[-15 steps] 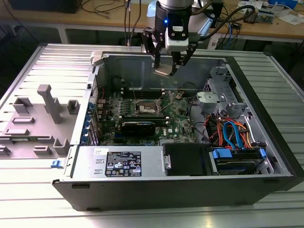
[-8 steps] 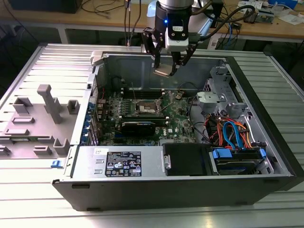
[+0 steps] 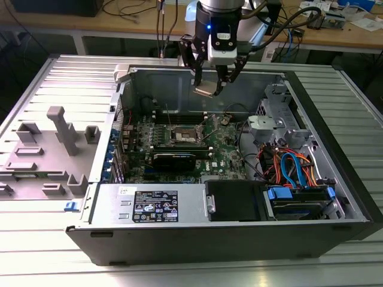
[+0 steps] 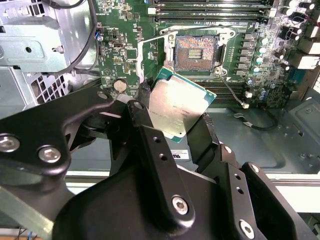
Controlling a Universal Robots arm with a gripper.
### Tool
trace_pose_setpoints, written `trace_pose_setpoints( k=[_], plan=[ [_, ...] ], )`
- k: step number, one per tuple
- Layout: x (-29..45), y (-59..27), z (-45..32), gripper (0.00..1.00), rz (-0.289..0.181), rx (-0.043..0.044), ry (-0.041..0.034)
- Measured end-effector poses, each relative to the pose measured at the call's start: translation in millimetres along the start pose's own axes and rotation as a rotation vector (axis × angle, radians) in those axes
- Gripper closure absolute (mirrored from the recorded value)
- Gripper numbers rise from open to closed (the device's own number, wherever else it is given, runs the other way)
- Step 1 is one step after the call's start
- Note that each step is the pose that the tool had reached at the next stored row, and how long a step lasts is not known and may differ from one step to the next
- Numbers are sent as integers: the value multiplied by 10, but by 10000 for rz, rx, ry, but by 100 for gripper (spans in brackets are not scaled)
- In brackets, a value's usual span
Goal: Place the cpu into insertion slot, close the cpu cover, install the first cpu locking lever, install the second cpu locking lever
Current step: 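Place the cpu into insertion slot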
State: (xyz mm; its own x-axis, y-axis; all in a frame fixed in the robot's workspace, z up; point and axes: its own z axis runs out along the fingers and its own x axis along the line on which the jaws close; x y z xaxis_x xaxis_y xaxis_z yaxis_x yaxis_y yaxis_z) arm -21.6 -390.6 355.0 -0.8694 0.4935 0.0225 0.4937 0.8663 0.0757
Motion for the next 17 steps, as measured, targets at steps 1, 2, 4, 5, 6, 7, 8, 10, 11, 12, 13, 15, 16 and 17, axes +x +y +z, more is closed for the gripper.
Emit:
trace_pose_setpoints(
  k=[1, 2, 4, 5, 6, 7, 8, 10, 11, 12, 13, 15, 16, 17],
  plan=[
    [0, 0, 1, 46, 59, -1, -4],
    [0, 0, 3, 46, 146, -2, -11],
    [0, -1, 7, 46, 408, -7, -32],
    [0, -1, 11, 46, 672, -11, -53],
    [-1, -1, 15, 46, 926, -16, -72],
    [-1, -2, 18, 46, 1064, -19, -83],
    [-1, -2, 22, 46, 1184, -21, -91],
    [-2, -5, 39, 46, 1449, -24, -109],
    [-3, -7, 47, 46, 1503, -25, -113],
    [-3, -9, 58, 46, 1544, -26, -116],
    [-4, -10, 62, 46, 1563, -26, -118],
    [-4, -11, 72, 46, 1640, -25, -118],
    [-4, -11, 76, 46, 1688, -24, -119],
    [-5, -11, 80, 46, 1735, -24, -121]
  ],
)
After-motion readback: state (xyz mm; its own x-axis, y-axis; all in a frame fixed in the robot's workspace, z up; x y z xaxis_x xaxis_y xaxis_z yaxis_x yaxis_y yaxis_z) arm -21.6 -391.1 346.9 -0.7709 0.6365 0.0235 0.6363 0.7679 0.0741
